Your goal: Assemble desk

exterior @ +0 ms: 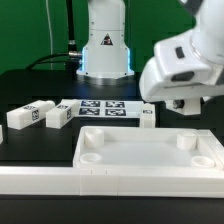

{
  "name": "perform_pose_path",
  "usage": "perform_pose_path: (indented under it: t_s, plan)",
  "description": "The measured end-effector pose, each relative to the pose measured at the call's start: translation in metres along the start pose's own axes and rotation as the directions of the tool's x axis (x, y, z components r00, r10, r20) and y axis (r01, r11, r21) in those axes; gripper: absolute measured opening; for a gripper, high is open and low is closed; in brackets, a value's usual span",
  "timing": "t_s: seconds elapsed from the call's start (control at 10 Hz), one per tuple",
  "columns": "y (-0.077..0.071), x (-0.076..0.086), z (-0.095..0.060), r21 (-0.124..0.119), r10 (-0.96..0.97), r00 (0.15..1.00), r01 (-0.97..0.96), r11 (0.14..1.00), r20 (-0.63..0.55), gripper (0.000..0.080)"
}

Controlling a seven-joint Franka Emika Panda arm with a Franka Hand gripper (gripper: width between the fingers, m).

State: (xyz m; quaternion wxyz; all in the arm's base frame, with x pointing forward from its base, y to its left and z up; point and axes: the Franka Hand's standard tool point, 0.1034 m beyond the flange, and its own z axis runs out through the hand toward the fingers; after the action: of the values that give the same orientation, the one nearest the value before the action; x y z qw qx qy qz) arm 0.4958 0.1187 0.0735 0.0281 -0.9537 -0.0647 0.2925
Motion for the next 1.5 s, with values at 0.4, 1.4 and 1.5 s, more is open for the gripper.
perform_pose_path:
  t_s: [0.4,1.4,1.5]
  plan:
    - [0.011,0.007,-0.05,0.002,0.001,0.972,-0.001,1.0,-0.234,0.0289]
    - [0.021,0.031,-0.115,-0.032,-0.025,0.658,0.002,0.999,-0.753,0.029]
    - [0.022,0.033,-0.116,-0.034,-0.027,0.613,0.001,0.999,-0.789,0.029]
